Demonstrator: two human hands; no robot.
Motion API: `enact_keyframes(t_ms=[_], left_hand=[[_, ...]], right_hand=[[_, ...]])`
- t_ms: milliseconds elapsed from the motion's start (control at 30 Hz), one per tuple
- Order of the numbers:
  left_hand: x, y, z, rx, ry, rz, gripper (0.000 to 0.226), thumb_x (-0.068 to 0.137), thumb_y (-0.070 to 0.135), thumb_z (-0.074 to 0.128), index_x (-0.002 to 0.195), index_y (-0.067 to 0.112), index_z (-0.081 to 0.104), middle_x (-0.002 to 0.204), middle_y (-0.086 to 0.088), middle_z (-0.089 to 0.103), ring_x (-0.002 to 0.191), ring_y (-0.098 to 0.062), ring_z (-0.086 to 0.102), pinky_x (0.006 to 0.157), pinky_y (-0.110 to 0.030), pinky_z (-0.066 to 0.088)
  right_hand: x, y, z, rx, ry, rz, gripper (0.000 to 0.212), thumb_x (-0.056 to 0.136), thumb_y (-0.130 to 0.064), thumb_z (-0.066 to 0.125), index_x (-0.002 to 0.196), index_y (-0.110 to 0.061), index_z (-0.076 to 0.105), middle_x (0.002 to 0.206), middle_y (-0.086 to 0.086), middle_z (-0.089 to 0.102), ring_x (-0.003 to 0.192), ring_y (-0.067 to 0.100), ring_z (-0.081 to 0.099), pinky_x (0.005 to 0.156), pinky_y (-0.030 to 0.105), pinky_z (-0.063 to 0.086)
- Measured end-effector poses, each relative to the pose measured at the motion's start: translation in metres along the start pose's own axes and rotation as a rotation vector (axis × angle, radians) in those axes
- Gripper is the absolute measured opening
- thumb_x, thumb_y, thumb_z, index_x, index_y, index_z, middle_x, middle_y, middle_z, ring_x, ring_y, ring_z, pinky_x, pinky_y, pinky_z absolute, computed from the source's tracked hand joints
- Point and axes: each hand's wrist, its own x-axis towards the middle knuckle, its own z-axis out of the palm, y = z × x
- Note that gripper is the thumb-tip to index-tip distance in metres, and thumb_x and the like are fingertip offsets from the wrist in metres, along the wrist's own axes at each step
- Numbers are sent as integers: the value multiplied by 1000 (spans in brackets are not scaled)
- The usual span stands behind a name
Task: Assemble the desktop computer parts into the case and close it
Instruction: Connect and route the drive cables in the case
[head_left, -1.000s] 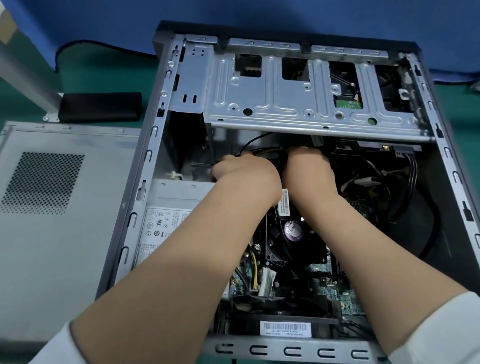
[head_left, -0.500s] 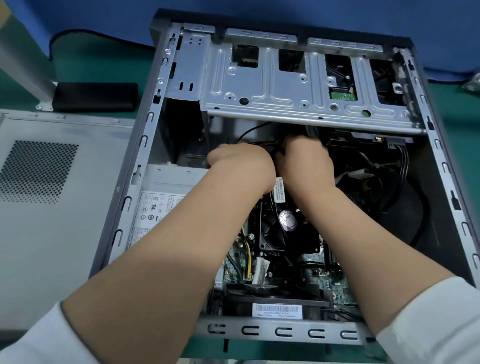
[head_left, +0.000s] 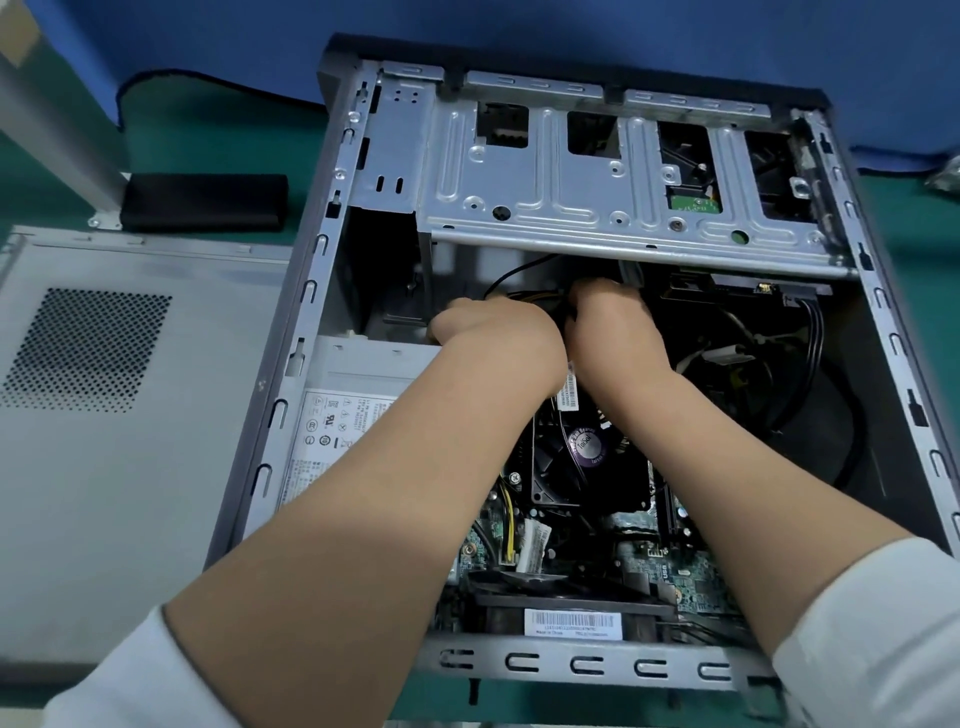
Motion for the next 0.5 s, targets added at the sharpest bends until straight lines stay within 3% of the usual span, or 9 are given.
enact_keyframes(t_ms=[233,400,500], left_hand=[[-1,1,-1,8,-45,-3,48,90,21,51,137,16,42,141,-8,37,130,-34,33,95,-43,37],[-3,2,-4,1,-9,4,42,87,17,52,129,16,50,136,-8,45,126,-34,40,81,-39,35],[-4,4,-7,-110,89,55,27,93,20,47,118,17,56,129,-10,53,117,-32,48,82,-39,38]], right_hand=[[1,2,0,-58,-23,11,21,90,-3,46,108,-2,55,106,19,59,96,36,58,66,30,36],[0,0,-3,-98,-22,18,20,90,-5,48,108,-4,57,104,17,61,95,35,60,66,30,37],[-4,-2,-11,-116,-47,-3,21,87,-6,52,107,-6,57,105,16,63,96,34,62,67,30,38]])
